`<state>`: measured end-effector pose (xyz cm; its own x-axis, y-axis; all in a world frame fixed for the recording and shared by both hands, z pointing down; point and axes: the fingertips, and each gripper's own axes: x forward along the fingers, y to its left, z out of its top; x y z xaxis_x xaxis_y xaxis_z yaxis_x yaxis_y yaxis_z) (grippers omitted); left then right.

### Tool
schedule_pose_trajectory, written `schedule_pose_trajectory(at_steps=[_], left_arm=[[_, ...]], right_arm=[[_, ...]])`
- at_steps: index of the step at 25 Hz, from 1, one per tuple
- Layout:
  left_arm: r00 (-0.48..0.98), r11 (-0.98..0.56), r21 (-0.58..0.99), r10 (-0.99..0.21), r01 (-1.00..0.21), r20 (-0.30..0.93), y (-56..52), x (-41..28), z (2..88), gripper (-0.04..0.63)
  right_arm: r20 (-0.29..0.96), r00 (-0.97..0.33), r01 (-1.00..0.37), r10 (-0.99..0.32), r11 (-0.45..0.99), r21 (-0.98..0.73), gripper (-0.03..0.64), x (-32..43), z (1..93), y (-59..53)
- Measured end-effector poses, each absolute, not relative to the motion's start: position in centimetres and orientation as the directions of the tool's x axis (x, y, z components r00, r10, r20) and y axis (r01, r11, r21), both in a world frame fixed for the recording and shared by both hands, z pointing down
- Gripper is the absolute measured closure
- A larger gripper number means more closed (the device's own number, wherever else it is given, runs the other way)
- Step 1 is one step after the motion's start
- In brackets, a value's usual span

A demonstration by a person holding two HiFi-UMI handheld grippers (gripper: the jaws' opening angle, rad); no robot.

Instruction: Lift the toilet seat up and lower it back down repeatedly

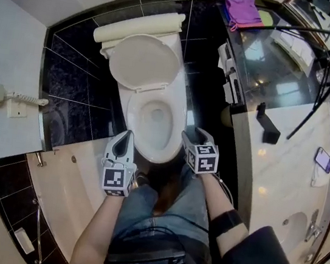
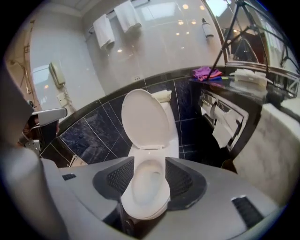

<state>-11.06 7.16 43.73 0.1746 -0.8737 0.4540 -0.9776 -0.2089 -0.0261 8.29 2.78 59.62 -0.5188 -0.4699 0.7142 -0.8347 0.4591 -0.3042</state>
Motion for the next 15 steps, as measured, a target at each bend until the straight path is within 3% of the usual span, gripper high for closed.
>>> schedule_pose_trajectory(at_steps=[15], left_arm=[[0.2,-0.242,-0.011,-0.826,-0.97,0.527,8.4,-9.8,61.4,0.595]], right_arm=[[0.774,-0.549,-0.83,-0.317,0.092,-0.551,0.388,10.1,83.3,9.9]])
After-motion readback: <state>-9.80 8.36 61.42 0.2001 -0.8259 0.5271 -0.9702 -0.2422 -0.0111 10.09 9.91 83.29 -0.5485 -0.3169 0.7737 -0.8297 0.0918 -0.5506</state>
